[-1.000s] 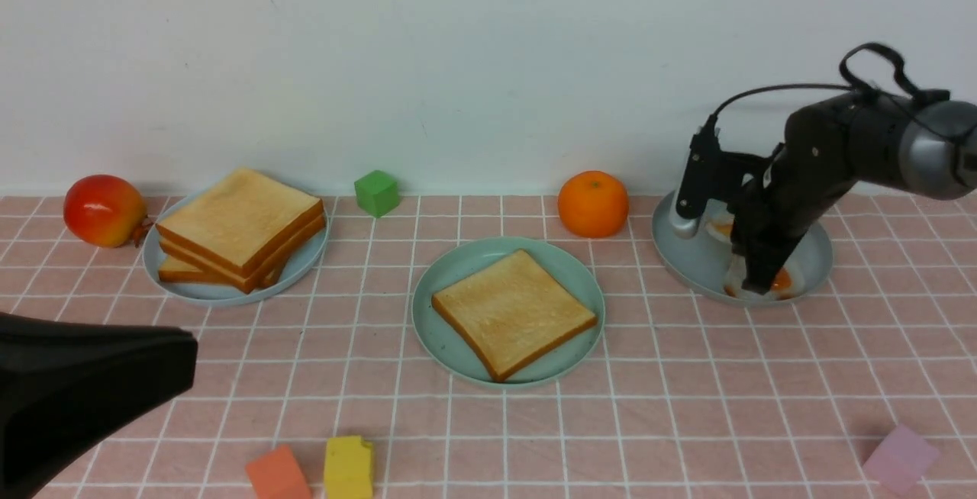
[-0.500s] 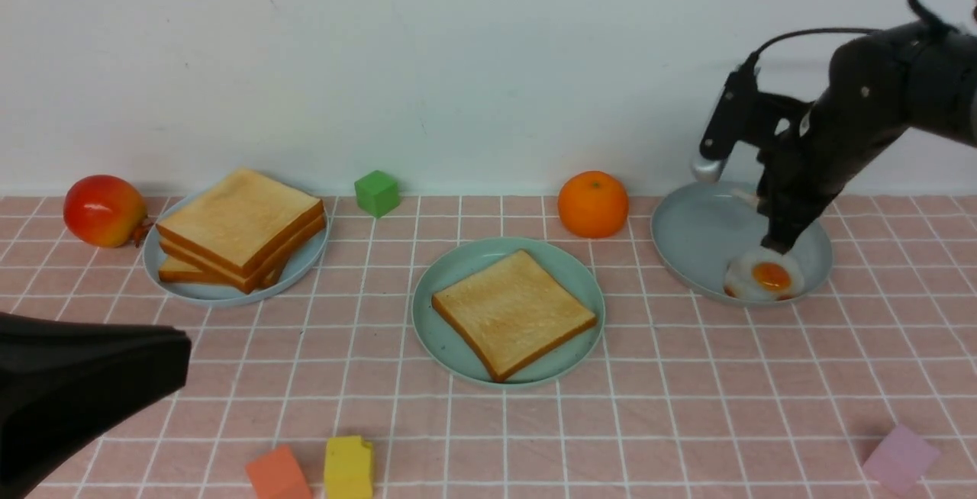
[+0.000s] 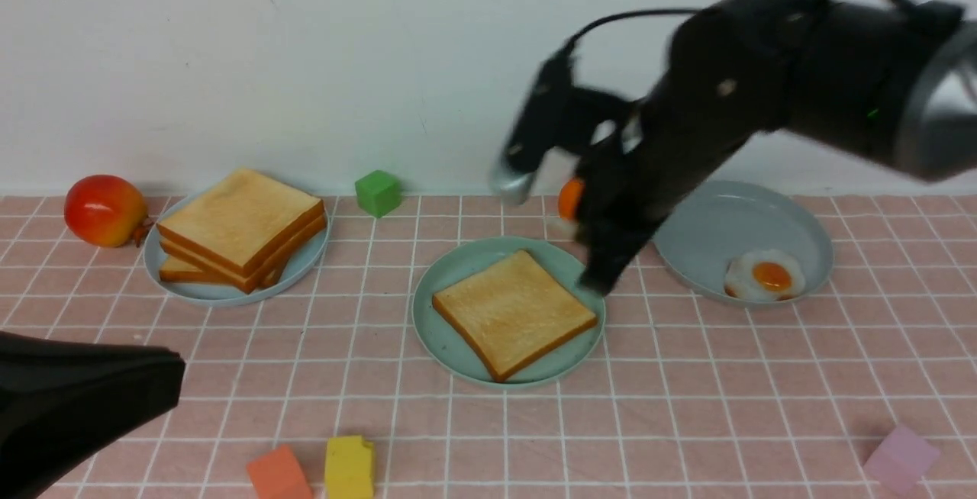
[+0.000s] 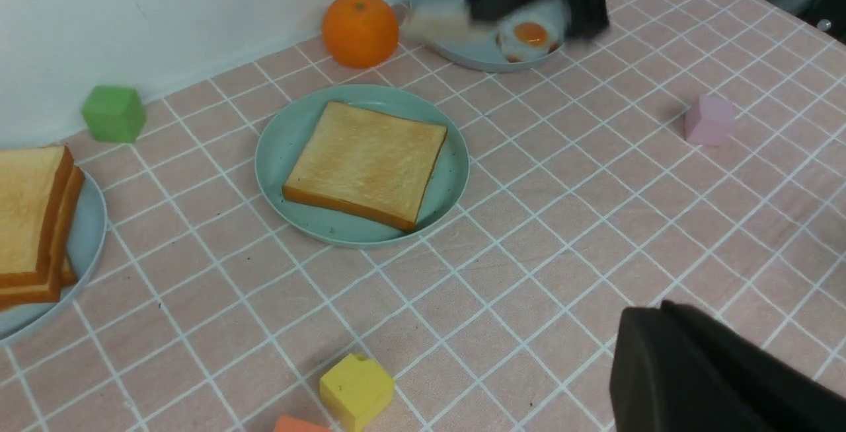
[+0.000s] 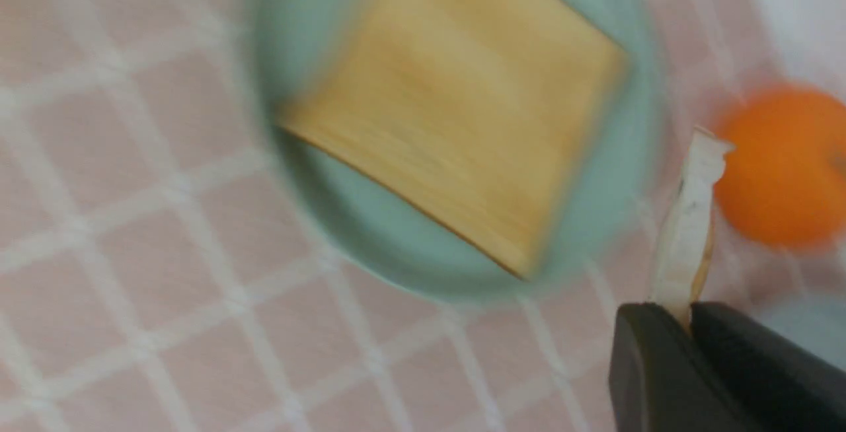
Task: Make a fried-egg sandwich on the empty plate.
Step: Use the right arm to place the fried egg on the slice of bread in the middle
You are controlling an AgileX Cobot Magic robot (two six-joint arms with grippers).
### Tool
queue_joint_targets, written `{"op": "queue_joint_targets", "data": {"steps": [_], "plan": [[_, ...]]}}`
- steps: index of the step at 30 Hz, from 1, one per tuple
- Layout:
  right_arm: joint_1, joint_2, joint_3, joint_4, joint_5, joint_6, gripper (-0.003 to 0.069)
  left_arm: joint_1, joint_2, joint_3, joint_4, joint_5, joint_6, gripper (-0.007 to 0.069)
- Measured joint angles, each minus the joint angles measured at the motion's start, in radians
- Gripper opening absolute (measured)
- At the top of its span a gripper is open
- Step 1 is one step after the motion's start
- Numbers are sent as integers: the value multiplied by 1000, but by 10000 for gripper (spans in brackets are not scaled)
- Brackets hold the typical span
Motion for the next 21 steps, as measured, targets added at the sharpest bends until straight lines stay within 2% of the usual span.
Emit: {"op": "queue_joint_targets", "data": {"steps": [4,11,16,21], "plan": [[74,22,28,-8,-47,24,80,0,0,0,1,0,-1,-13],[81,131,38,-57,-138,37,80,0,0,0,1,0,-3,-10],[81,179,32,-167,-183,80,80,0,0,0,2,5,-3,-6],[79,184,29,-305,-187,180,80,0,0,0,2,28,-3,-6]]}}
